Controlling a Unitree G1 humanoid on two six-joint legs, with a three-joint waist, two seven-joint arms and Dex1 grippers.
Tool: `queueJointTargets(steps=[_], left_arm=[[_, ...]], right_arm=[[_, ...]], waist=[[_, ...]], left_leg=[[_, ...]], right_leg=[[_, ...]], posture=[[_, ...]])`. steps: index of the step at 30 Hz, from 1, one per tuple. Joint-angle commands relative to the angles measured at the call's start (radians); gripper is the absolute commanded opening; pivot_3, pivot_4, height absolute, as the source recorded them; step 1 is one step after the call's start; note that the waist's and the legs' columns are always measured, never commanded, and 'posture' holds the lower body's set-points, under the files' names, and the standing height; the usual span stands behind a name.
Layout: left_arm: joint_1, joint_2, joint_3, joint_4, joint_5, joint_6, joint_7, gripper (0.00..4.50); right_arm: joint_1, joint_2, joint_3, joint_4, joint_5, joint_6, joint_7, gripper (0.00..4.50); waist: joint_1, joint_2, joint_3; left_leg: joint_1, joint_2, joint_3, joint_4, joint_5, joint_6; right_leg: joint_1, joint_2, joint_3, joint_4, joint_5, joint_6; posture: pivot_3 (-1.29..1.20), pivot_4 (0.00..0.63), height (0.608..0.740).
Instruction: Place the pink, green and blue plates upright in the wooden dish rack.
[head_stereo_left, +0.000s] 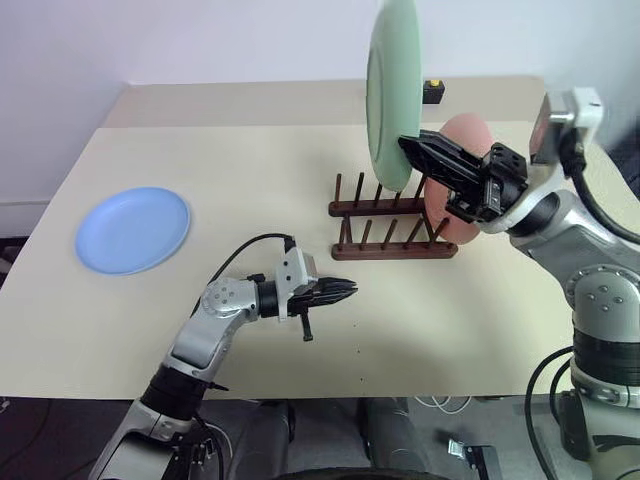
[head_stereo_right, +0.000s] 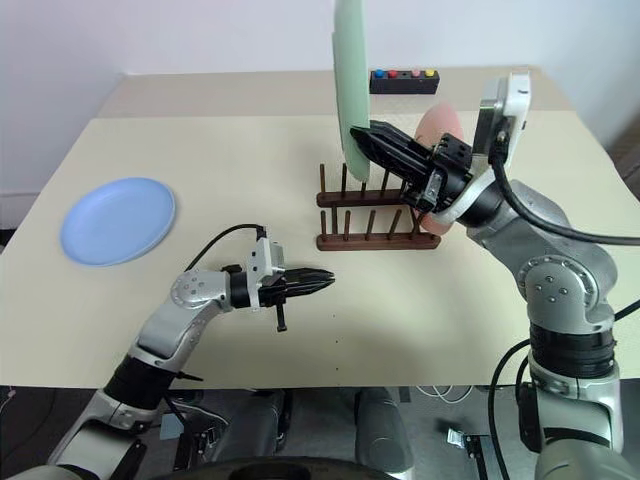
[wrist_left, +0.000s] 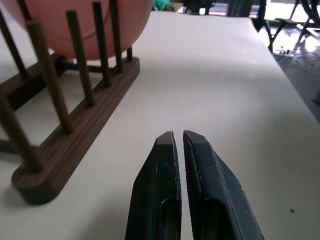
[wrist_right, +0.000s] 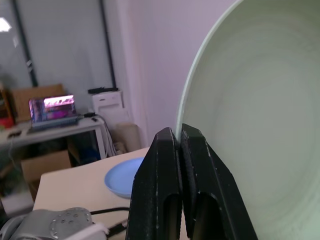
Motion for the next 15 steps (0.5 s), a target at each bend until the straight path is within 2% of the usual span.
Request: queueJointTargets(steps=[1, 15], left_arm=[[0.006, 0.013, 0.026, -0.049, -0.015, 0.004, 0.006, 0.24], [0.006, 0.016, 0.029, -0.060, -0.014, 0.012, 0.008, 0.24]], right_arm=[[-0.009, 0.019, -0.046, 0.018, 0.040, 0.024, 0.005, 0.05], [0.013, 0.043, -0.090, 0.090, 0.013, 0.053, 0.017, 0.05]], waist=[[0.000, 0.000, 0.000], [-0.001, 0.000, 0.000]], left_leg=[[0.000, 0.000, 0.000, 0.000, 0.000, 0.000], [0.000, 0.000, 0.000, 0.000, 0.000, 0.000]], right_leg=[[0.000, 0.000, 0.000, 0.000, 0.000, 0.000], [-0.001, 0.000, 0.000, 0.000, 0.000, 0.000]], posture=[[0.00, 0.150, 0.740], [0.00, 0.150, 0.740]])
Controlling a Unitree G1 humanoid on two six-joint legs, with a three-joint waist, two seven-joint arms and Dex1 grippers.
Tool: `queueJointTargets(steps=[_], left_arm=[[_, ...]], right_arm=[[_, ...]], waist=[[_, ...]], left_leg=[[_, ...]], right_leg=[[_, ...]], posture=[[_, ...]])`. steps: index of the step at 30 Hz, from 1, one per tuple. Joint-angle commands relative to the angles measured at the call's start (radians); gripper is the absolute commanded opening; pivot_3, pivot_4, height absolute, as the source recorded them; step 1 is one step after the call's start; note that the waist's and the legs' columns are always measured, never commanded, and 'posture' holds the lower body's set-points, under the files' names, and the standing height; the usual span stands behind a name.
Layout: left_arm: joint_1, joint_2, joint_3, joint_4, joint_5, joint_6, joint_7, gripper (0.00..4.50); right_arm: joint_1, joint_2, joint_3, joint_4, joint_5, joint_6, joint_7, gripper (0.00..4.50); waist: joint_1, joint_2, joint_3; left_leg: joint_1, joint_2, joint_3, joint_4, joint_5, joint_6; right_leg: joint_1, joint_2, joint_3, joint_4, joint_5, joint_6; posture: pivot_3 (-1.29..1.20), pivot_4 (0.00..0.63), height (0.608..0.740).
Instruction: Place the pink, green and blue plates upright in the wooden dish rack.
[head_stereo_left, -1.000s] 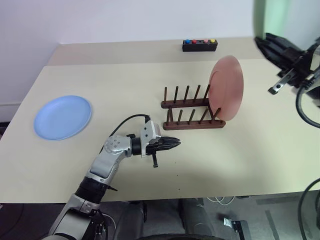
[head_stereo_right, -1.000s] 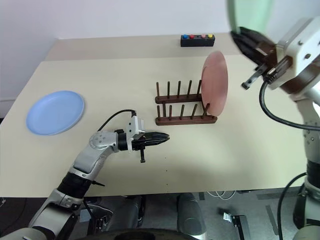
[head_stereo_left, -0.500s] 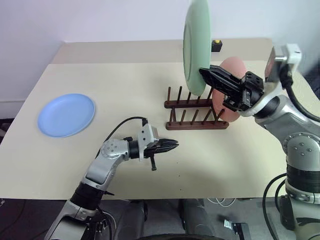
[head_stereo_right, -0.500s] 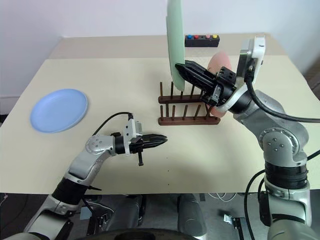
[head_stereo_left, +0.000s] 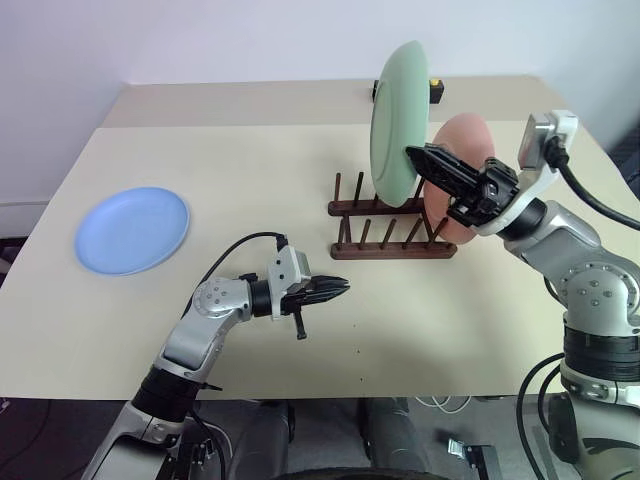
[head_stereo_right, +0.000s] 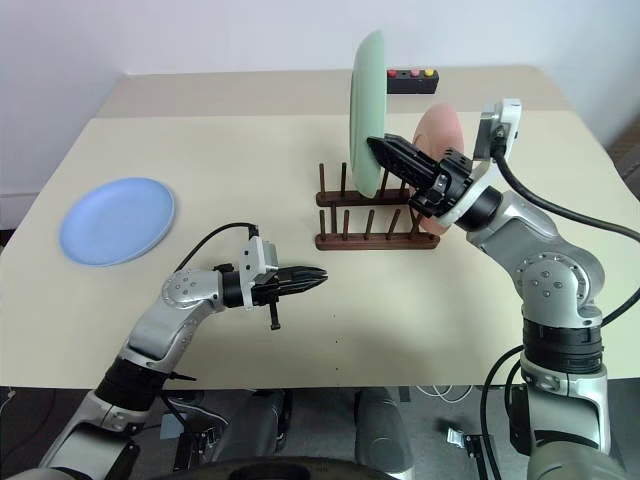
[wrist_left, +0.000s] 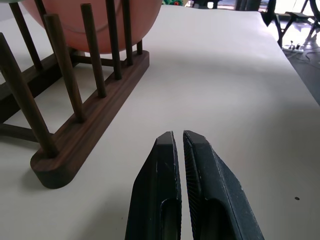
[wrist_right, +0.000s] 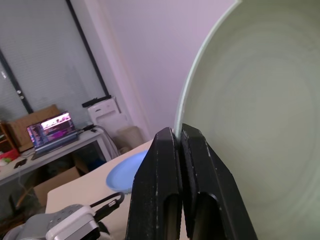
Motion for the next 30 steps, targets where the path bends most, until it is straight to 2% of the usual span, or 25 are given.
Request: queueJointTargets(steps=[1, 16, 30], left_arm=[[-0.006, -0.004, 0.009, -0.035, -0.013, -0.004, 0.004, 0.24], [-0.013, -0.010, 0.007, -0.032, -0.014, -0.006, 0.004, 0.24], [-0.019, -0.014, 0.018, -0.028, -0.014, -0.020, 0.013, 0.24]], right_arm=[[0.000, 0.006, -0.052, -0.014, 0.011, 0.000, 0.004, 0.05], [0.057, 0.005, -0.126, -0.079, 0.078, 0.036, 0.008, 0.05], [0.083, 0.007, -0.102, -0.068, 0.053, 0.063, 0.007, 0.05]], waist=[[0.000, 0.000, 0.000], [-0.001, 0.000, 0.000], [-0.001, 0.000, 0.000]], left_leg=[[0.000, 0.000, 0.000, 0.000, 0.000, 0.000], [0.000, 0.000, 0.000, 0.000, 0.000, 0.000], [0.000, 0.000, 0.000, 0.000, 0.000, 0.000]], right_leg=[[0.000, 0.000, 0.000, 0.000, 0.000, 0.000], [0.000, 0.000, 0.000, 0.000, 0.000, 0.000], [0.000, 0.000, 0.000, 0.000, 0.000, 0.000]], posture=[[0.00, 0.150, 0.740], [0.00, 0.150, 0.740], [0.00, 0.150, 0.740]])
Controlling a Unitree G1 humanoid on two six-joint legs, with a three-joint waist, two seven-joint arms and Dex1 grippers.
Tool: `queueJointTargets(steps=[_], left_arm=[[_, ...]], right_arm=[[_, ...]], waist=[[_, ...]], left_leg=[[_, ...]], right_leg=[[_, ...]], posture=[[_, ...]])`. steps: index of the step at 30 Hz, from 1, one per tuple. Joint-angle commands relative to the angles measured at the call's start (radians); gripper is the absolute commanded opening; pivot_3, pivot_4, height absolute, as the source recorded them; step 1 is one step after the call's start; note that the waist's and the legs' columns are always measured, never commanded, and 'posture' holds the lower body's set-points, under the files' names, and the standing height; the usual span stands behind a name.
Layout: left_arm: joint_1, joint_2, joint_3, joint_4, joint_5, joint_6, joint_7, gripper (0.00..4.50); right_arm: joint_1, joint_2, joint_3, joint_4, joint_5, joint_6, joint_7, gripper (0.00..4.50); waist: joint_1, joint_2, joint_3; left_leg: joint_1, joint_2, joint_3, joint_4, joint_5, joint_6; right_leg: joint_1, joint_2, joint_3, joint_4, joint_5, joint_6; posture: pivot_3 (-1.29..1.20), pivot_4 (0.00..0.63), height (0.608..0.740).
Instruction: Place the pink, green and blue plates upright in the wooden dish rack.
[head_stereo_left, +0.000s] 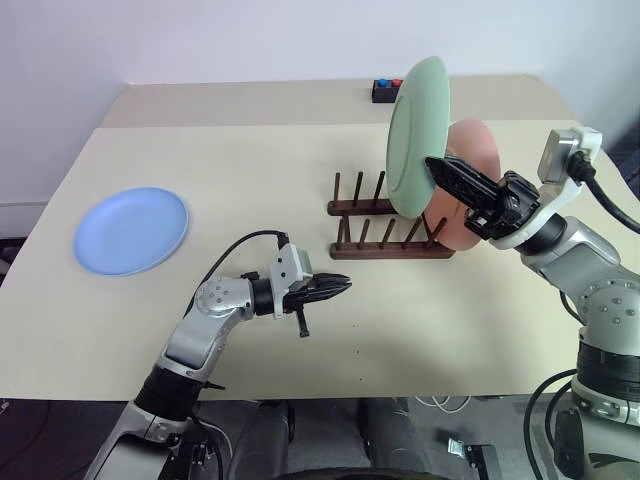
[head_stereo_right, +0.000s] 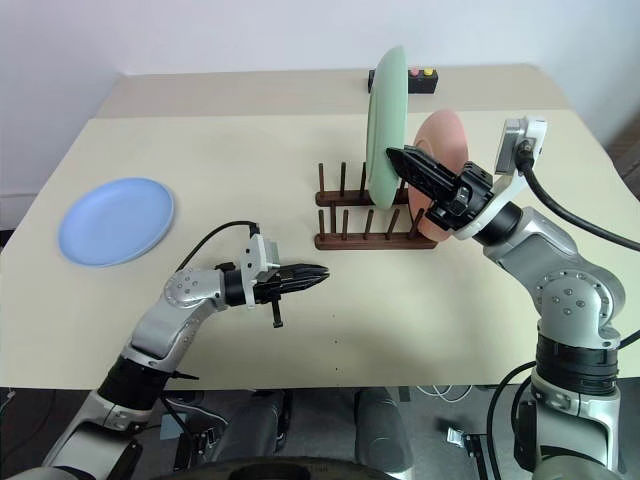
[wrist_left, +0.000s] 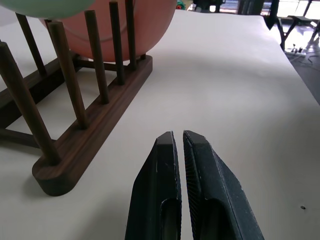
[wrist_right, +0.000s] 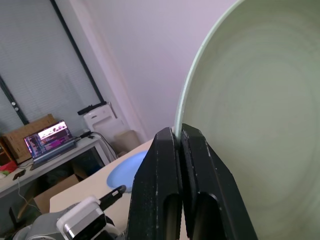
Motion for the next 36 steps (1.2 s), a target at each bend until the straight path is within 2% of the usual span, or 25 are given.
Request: queueJointTargets(steps=[1, 15, 18, 25, 36], left_arm=[[-0.009, 0.001, 0.021, -0.022, -0.013, -0.027, -0.004, 0.24], [-0.006, 0.006, 0.030, -0.003, -0.010, -0.056, -0.007, 0.24], [-0.008, 0.005, 0.028, -0.005, -0.011, -0.053, -0.008, 0.24], [-0.013, 0.004, 0.026, -0.006, -0.013, -0.047, -0.011, 0.24], [-0.014, 0.000, 0.022, -0.012, -0.017, -0.039, -0.013, 0.24]], right_arm=[[-0.004, 0.007, -0.004, -0.021, 0.000, 0.000, 0.007, 0.05], [0.036, 0.015, 0.000, -0.042, 0.003, 0.026, -0.024, 0.05], [0.040, 0.016, -0.003, -0.041, 0.002, 0.026, -0.028, 0.95], [0.044, 0.015, -0.004, -0.043, -0.013, 0.020, -0.028, 4.47], [0.035, 0.003, -0.016, -0.061, -0.059, 0.002, -0.051, 4.47]], waist=[[0.000, 0.000, 0.000], [0.000, 0.000, 0.000], [0.000, 0.000, 0.000], [0.000, 0.000, 0.000], [0.000, 0.000, 0.000]], left_leg=[[0.000, 0.000, 0.000, 0.000, 0.000, 0.000], [0.000, 0.000, 0.000, 0.000, 0.000, 0.000], [0.000, 0.000, 0.000, 0.000, 0.000, 0.000], [0.000, 0.000, 0.000, 0.000, 0.000, 0.000], [0.000, 0.000, 0.000, 0.000, 0.000, 0.000]], right_leg=[[0.000, 0.000, 0.000, 0.000, 0.000, 0.000], [0.000, 0.000, 0.000, 0.000, 0.000, 0.000], [0.000, 0.000, 0.000, 0.000, 0.000, 0.000], [0.000, 0.000, 0.000, 0.000, 0.000, 0.000], [0.000, 0.000, 0.000, 0.000, 0.000, 0.000]], posture=[[0.00, 0.150, 0.740], [0.00, 0.150, 0.740], [0.00, 0.150, 0.740], [0.00, 0.150, 0.740], [0.00, 0.150, 0.740]])
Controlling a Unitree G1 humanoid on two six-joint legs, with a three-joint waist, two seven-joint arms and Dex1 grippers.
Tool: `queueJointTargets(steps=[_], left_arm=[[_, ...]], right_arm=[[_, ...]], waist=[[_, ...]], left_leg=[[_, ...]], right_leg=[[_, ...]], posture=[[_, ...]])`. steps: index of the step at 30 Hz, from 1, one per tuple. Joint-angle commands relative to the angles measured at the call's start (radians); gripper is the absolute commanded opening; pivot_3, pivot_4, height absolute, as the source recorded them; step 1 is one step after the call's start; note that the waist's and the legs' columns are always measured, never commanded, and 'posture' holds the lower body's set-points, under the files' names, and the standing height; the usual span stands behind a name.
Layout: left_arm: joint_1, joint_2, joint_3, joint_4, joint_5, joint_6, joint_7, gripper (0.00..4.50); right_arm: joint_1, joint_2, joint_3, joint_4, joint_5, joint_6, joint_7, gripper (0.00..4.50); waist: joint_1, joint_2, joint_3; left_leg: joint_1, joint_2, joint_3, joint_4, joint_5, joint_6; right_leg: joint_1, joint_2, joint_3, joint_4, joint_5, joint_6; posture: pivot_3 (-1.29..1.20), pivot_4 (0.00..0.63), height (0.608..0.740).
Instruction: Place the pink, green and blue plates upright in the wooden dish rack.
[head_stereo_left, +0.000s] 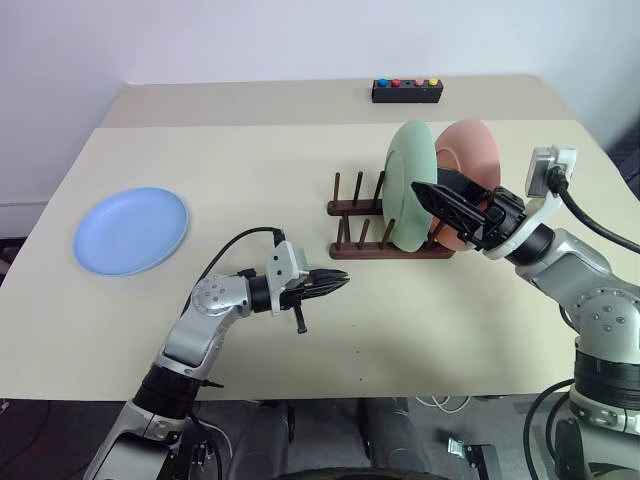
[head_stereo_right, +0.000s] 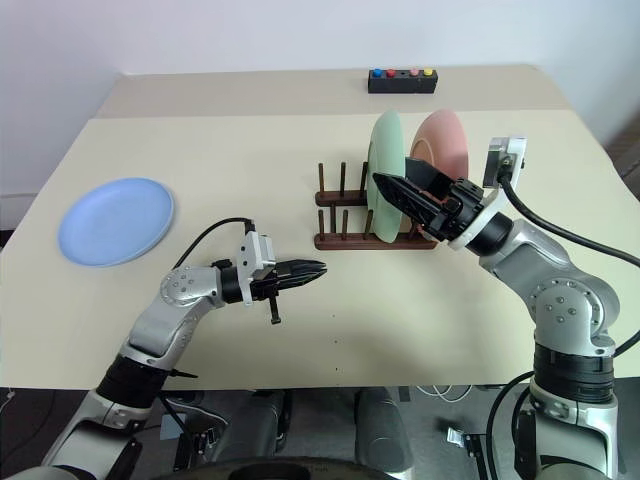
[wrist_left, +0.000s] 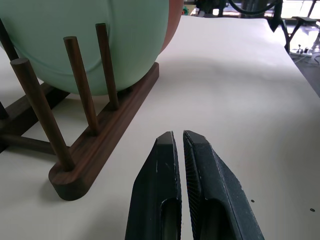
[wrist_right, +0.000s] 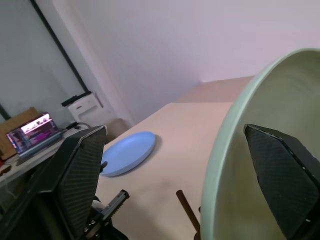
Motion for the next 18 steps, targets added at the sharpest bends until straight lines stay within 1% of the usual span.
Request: queueJointTargets(steps=[1, 9, 18], left_arm=[[-0.013, -0.004, 0.006, -0.022, -0.017, -0.001, -0.008, 0.24], [-0.012, -0.006, 0.006, -0.023, -0.020, 0.000, -0.012, 0.24], [-0.019, -0.009, 0.007, -0.013, -0.016, -0.001, -0.019, 0.24]], right_arm=[[-0.010, -0.006, -0.031, -0.057, 0.003, -0.016, -0.012, 4.47], [0.006, -0.045, -0.050, -0.128, -0.027, -0.024, -0.028, 4.47], [-0.005, -0.083, -0.065, -0.154, -0.072, -0.048, -0.027, 4.47]], waist=[[0.000, 0.000, 0.000], [0.001, 0.000, 0.000], [0.001, 0.000, 0.000]], left_leg=[[0.000, 0.000, 0.000, 0.000, 0.000, 0.000], [0.000, 0.000, 0.000, 0.000, 0.000, 0.000], [0.000, 0.000, 0.000, 0.000, 0.000, 0.000]], right_leg=[[0.000, 0.000, 0.000, 0.000, 0.000, 0.000], [0.000, 0.000, 0.000, 0.000, 0.000, 0.000], [0.000, 0.000, 0.000, 0.000, 0.000, 0.000]], posture=[[0.00, 0.150, 0.740], [0.00, 0.150, 0.740], [0.00, 0.150, 0.740]])
